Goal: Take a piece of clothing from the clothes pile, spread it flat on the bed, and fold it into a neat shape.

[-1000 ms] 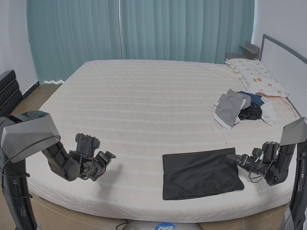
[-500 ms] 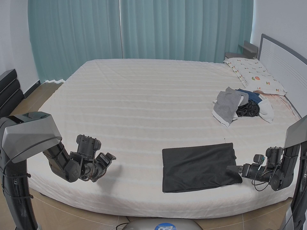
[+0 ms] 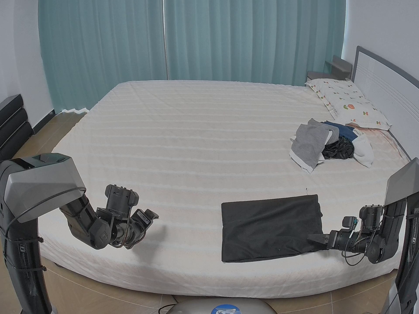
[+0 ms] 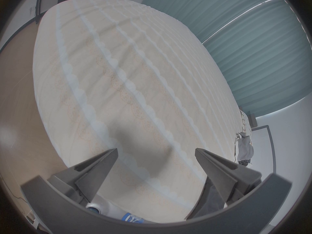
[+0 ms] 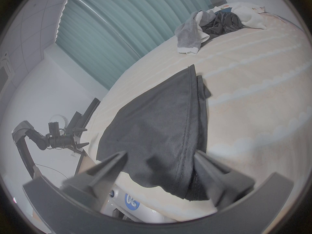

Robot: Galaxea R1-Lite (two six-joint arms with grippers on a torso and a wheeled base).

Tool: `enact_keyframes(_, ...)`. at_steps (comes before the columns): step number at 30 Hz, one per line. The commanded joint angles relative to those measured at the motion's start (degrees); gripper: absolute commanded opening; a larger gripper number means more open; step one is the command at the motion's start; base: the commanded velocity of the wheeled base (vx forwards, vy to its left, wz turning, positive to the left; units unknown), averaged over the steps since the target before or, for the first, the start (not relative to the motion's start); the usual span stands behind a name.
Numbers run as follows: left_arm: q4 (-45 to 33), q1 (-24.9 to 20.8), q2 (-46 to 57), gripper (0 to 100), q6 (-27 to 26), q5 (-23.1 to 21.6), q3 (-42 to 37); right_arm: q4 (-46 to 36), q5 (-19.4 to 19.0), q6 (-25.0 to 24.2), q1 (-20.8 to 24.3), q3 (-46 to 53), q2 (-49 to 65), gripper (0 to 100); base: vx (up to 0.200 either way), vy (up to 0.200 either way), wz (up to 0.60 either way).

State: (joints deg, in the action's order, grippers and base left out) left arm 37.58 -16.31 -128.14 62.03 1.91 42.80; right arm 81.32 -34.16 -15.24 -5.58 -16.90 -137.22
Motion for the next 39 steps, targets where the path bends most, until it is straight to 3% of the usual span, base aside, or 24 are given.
enact_keyframes(1,0.0,0.1,-0.1,100,0.0,0.0,0.0,0.1,0.0,0.6,0.1,0.5,-0.6,0,0.000,0.000,0.00)
enact_keyframes(33,-0.1,0.1,-0.1,100,0.1,0.0,0.2,-0.7,0.0,6.9,-4.7,1.3,-0.1,0,0.000,0.000,0.00)
enact_keyframes(39,-0.1,0.1,-0.1,100,0.1,0.0,0.2,-0.7,0.1,10.1,-5.3,1.9,-0.8,0,0.000,0.000,0.00)
